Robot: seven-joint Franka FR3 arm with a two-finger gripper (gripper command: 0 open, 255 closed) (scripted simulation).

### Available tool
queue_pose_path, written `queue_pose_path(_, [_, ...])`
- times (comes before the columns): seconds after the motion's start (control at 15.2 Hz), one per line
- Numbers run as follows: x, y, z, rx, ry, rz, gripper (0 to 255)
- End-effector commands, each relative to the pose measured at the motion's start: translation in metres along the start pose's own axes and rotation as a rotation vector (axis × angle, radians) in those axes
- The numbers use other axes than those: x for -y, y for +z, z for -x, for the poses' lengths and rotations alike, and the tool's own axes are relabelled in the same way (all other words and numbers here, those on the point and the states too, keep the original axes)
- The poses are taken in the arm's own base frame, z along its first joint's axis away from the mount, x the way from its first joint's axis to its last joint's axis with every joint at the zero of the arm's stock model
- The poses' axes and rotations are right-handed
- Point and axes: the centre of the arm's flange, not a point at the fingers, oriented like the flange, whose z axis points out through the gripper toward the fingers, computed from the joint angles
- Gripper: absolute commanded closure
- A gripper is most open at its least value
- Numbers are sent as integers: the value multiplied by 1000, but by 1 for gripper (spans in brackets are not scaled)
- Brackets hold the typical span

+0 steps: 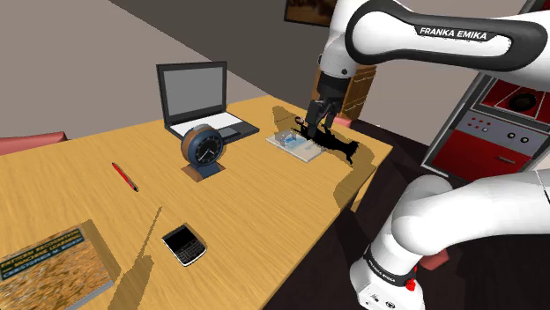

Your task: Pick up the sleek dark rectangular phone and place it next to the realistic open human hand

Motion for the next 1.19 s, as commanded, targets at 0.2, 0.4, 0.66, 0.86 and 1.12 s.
queue_pose_path(0.2, [32, 18, -12, 5, -15, -8, 0])
queue_pose_path(0.4, [65, 35, -23, 9, -30, -15, 0])
queue_pose_path(0.66, [109, 59, -37, 16, -49, -25, 0])
queue_pose_path(0.86, [143, 76, -46, 20, -64, -33, 0])
queue_pose_path(1.12, [188, 98, -59, 27, -84, -43, 0])
